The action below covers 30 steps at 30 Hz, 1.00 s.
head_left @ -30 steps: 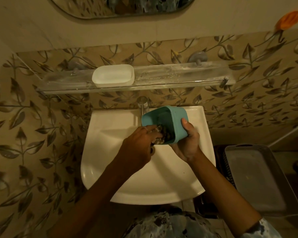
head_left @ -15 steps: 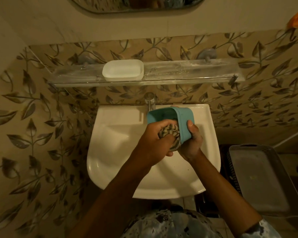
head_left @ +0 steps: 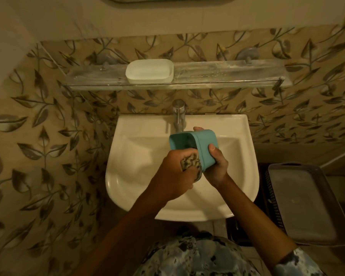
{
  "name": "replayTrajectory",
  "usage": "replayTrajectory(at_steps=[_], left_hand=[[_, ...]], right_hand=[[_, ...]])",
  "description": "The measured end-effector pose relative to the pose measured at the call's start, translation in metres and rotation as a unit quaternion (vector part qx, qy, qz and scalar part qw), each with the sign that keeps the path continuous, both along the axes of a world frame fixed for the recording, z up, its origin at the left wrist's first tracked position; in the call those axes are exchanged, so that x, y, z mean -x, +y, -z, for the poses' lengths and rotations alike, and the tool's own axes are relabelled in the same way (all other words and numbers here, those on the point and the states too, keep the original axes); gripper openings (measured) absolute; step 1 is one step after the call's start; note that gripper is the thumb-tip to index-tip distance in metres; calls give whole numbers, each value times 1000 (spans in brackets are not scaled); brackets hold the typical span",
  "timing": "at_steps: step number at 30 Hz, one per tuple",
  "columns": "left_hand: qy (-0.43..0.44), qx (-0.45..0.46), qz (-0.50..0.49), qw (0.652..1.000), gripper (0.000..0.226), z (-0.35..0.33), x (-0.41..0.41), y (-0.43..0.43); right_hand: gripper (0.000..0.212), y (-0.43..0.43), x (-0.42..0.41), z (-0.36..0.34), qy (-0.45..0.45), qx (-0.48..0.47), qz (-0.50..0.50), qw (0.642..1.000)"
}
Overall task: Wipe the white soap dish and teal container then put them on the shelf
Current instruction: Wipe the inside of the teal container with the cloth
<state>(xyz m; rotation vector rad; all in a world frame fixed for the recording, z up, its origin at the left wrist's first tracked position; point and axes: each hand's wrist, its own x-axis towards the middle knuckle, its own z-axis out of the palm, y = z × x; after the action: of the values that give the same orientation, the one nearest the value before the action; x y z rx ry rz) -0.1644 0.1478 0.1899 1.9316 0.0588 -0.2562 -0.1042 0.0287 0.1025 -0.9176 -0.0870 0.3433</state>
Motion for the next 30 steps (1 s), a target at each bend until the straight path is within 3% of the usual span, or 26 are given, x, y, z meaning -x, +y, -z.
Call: replayTrajectory(at_steps=[3, 5, 7, 10, 12, 14, 15, 16, 19, 21, 25, 28, 30], left_hand=[[130, 173, -94, 972, 31, -5, -2, 1], [216, 341, -133, 905, 34, -5, -5, 5], [265, 454, -175, 832, 37, -6, -8, 9], [301, 560, -225, 738, 43, -4, -17, 14], [305, 595, -239, 704, 46, -3, -21, 17], [305, 603, -247, 694, 46, -3, -20, 16], [302, 592, -243, 706, 45, -2, -17, 13], [291, 559, -237, 740, 43, 1, -15, 11], [193, 325, -170, 910, 35, 10, -7, 1], [118, 154, -90, 977, 36, 13, -2, -4], [-21, 13, 59, 998, 44, 22, 1, -8], [-92, -72, 111, 987, 42, 27, -7, -1], [-110, -81, 105, 985, 41, 28, -17, 5]], right_hand=[[78, -2, 2, 9, -7, -5, 4, 1000], [78, -1, 3, 12, -16, 1, 0, 1000], [80, 2, 5, 13, -19, 4, -10, 1000], [79, 6, 7, 15, -21, 23, -32, 999], [80, 7, 7, 16, -15, 25, -49, 998], [80, 4, 6, 17, -11, 31, -60, 998], [77, 2, 6, 18, -15, 37, -62, 997], [72, -1, 6, 20, -19, 43, -62, 997], [61, -7, 7, 21, -13, 44, -62, 997], [74, -9, 6, 20, 2, 28, -64, 998], [87, -13, 1, 16, 21, -12, -40, 999], [90, -12, 0, 8, 45, -31, -23, 998], [88, -10, 3, 6, 80, -71, -7, 994]])
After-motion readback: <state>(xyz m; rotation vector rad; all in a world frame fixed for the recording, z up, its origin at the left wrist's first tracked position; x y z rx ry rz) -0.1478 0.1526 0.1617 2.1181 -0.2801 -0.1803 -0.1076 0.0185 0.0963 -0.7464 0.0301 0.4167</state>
